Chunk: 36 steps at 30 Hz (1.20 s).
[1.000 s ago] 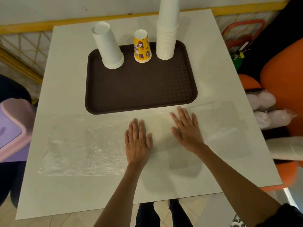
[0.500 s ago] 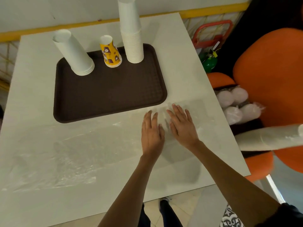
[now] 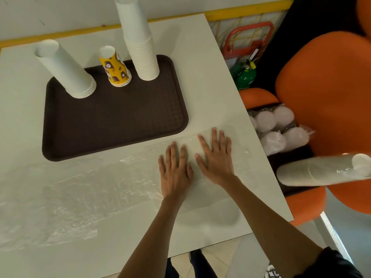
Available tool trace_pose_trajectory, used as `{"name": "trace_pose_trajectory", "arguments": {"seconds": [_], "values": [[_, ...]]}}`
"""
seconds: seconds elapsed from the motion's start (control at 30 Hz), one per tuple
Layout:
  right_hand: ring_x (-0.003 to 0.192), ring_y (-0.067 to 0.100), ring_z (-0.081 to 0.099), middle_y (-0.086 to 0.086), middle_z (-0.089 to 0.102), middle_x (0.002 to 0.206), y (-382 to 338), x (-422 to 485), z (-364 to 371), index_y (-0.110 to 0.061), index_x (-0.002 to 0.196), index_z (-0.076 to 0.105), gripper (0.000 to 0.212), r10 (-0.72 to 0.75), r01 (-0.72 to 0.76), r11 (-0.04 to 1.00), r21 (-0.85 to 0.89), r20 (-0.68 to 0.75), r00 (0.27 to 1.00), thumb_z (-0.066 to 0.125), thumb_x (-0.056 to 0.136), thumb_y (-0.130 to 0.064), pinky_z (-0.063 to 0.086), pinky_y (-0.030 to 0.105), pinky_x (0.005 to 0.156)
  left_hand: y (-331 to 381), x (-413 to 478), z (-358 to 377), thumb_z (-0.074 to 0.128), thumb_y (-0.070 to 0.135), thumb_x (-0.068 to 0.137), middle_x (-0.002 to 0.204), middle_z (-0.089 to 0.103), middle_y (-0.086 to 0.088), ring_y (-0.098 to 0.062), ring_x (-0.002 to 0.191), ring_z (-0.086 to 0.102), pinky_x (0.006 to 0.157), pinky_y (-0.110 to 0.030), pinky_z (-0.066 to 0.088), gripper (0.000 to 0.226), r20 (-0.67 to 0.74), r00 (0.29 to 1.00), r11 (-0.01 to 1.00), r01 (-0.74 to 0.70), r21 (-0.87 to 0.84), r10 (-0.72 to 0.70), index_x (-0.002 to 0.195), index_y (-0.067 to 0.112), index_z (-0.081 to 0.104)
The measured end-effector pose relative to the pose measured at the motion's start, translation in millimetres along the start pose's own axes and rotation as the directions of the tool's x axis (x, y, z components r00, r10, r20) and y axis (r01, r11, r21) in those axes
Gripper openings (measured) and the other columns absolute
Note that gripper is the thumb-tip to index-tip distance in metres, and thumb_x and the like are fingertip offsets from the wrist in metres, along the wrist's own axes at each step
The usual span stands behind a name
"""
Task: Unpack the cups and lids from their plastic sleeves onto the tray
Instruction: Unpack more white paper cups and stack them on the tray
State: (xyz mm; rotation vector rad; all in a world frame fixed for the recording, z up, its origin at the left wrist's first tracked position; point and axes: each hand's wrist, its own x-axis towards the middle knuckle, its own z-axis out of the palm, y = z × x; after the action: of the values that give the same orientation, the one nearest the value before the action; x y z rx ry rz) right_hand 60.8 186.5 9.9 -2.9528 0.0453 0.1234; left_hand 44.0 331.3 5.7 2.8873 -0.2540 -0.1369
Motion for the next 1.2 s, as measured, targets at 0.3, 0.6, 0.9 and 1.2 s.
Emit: {"name": "trace_pose_trajectory", "arguments": {"seconds": [0.3, 0.6, 0.9, 1.2], "values": [[0.132, 0.044, 0.038, 0.024, 0.039, 0.145, -7, 1, -20, -0.018, 0.135, 0.052, 0.067, 0.027, -0.029, 0.998, 0.062, 0.023, 0.999, 0.011, 0.097, -0.055, 0.019, 0.058, 0.106, -3, 4, -35, 0.033, 0.020, 0.097, 0.160, 0.006, -0.008, -0.024, 0.148, 0.001, 0.118, -0.040, -0.003, 0.054, 0.124, 0.992, 0.989, -0.003, -0.150, 0.022, 0.150, 0.019, 0.022], [0.114, 0.035, 0.058, 0.015, 0.064, 0.119, -6, -23, -54, -0.008, 0.113, 0.067, 0.054, 0.093, -0.048, 0.931, 0.362, -0.106, 0.990, 0.028, 0.092, -0.039, 0.040, 0.053, 0.101, 12, 4, -79, 0.048, 0.013, 0.096, 0.141, 0.046, -0.008, -0.025, 0.128, 0.044, 0.106, -0.034, 0.037, 0.043, 0.061, 0.996, 0.953, -0.040, -0.302, 0.061, 0.139, 0.013, 0.043], [0.094, 0.025, 0.065, 0.009, 0.069, 0.109, 19, -61, -111, -0.010, 0.119, 0.061, 0.029, 0.294, -0.177, 0.828, 0.532, -0.142, 0.945, 0.043, 0.099, -0.022, 0.051, 0.033, 0.081, 69, 8, -113, 0.045, 0.020, 0.098, 0.141, 0.042, -0.008, -0.025, 0.120, 0.051, 0.097, -0.035, 0.045, 0.046, 0.154, 0.945, 0.924, -0.232, -0.305, 0.288, 0.143, 0.014, 0.035], [0.068, 0.027, 0.058, 0.013, 0.069, 0.090, 72, -143, -125, -0.003, 0.104, 0.062, 0.029, 0.543, -0.367, 0.672, 0.643, -0.091, 0.835, 0.041, 0.100, -0.021, 0.045, 0.036, 0.056, 149, -32, -105, 0.047, 0.018, 0.098, 0.132, 0.051, -0.011, -0.027, 0.112, 0.056, 0.091, -0.037, 0.047, 0.039, 0.239, 0.850, 0.845, -0.355, -0.400, 0.470, 0.136, 0.012, 0.043]]}}
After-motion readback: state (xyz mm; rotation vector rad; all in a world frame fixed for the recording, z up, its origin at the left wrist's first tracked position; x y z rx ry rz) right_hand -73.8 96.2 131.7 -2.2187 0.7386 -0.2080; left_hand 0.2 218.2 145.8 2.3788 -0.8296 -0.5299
